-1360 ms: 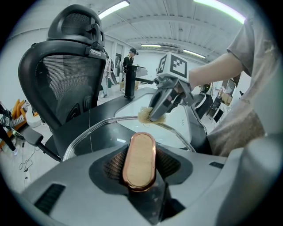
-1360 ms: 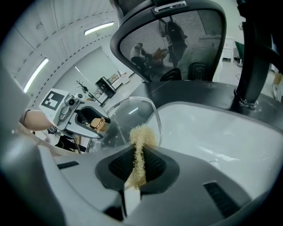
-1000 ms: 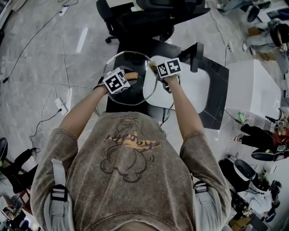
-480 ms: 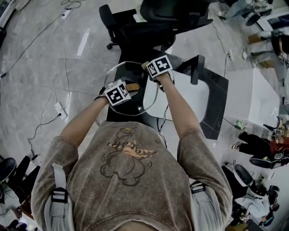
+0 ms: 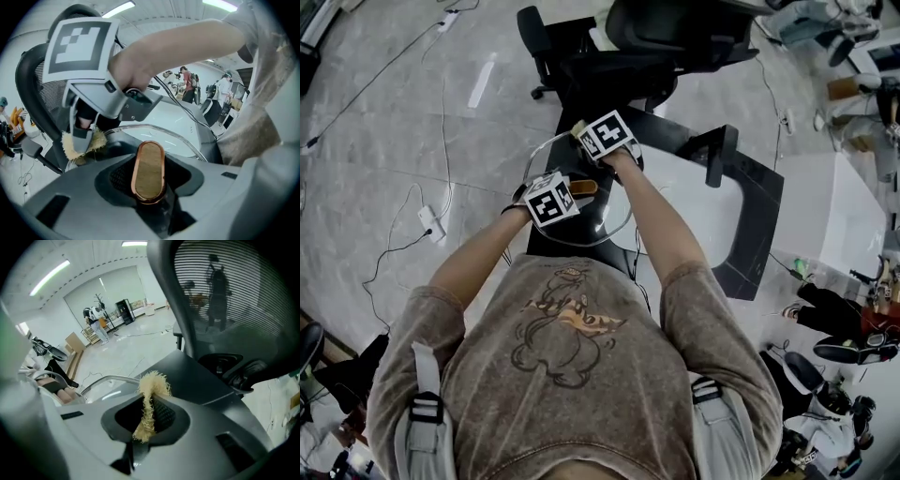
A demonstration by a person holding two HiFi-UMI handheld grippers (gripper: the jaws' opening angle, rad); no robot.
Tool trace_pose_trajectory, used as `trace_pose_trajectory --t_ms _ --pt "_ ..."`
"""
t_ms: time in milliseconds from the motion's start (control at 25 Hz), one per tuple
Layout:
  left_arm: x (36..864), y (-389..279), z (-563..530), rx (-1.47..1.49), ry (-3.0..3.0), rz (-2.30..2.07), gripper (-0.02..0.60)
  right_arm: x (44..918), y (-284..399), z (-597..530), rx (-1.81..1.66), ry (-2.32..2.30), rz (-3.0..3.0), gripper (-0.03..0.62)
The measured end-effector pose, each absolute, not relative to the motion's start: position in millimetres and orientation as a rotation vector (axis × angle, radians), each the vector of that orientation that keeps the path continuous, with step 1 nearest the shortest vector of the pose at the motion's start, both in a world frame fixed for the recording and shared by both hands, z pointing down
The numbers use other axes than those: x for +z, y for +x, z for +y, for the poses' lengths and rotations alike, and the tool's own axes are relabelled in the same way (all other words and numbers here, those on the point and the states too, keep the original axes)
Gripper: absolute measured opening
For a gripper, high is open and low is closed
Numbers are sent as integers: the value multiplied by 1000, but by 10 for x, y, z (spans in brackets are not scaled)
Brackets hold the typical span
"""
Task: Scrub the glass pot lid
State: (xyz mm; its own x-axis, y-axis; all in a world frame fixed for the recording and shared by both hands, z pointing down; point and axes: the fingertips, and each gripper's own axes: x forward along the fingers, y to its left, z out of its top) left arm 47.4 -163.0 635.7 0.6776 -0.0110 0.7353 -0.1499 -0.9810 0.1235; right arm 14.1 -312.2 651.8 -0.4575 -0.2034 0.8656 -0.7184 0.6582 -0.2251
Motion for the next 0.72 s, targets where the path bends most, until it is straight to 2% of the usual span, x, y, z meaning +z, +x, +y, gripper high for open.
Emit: trace_pose_trajectory --t_ms 400,720 --pt "6333 464 -1634 1176 2725 -128 186 6456 -648 -2825 625 316 -2104 40" --pt "6351 477 -1650 1146 2754 -157 186 6444 -846 -2583 654 120 -2143 38"
